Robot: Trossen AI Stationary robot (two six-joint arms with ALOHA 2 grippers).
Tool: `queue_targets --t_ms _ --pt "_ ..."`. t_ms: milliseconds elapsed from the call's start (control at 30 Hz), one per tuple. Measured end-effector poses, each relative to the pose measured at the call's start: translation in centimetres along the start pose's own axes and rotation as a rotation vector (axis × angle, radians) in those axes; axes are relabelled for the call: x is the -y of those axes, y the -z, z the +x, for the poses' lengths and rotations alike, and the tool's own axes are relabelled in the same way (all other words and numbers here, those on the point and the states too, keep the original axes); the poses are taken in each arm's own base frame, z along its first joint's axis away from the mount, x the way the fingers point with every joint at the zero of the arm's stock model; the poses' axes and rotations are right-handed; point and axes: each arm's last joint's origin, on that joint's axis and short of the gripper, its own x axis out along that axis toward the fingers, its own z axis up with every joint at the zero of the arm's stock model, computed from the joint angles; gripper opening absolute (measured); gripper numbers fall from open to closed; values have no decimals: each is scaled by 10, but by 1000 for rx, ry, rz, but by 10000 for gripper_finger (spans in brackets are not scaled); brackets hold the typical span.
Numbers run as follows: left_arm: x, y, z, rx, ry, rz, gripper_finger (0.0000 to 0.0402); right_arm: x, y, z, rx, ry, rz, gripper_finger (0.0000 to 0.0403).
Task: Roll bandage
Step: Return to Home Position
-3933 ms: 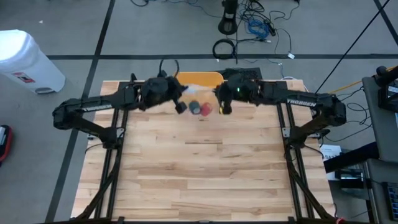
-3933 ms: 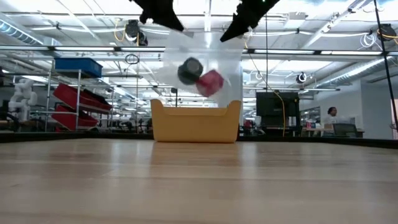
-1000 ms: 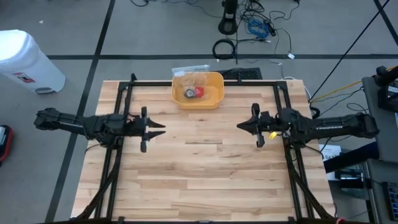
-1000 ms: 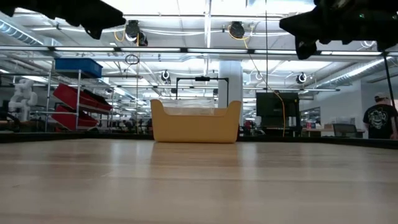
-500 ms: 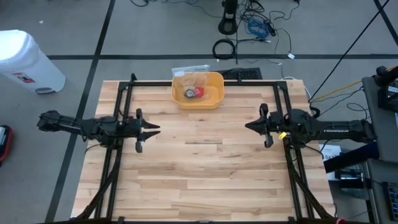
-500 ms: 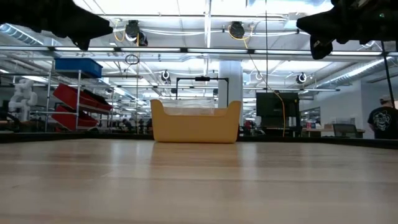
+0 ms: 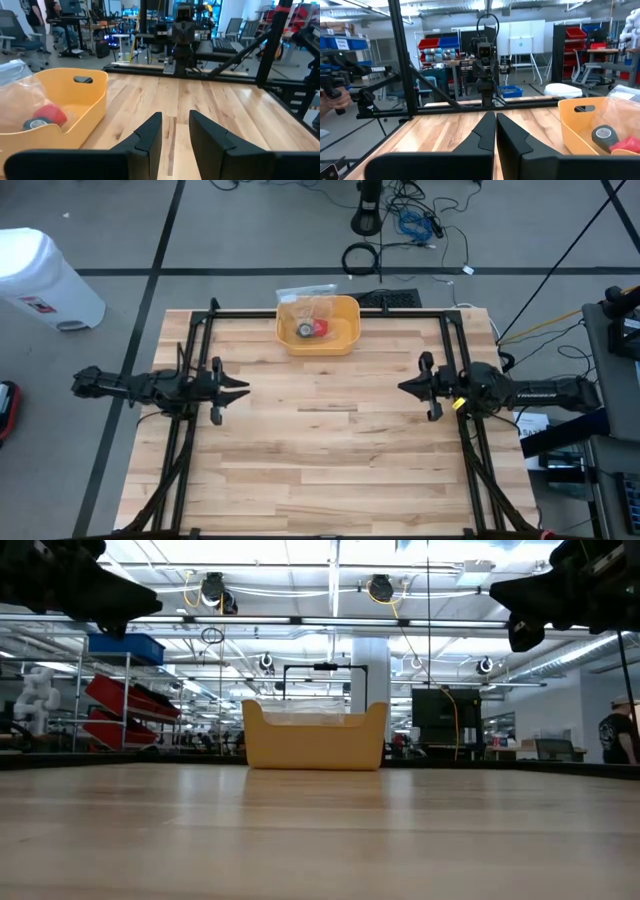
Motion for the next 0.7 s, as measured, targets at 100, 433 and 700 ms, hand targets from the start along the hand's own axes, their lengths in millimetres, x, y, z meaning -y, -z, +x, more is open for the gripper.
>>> queue_targets --t_ms 100,433,700 --pt "-2 2 -5 -1 -4 -10 101 0 3 -4 18 -2 -4 0" --pt "-5 8 -14 -34 -18 -9 102 0 11 -12 20 -4 -1 0" --pt "-5 15 -14 -84 -30 -47 102 0 19 -13 -68 -14 18 0"
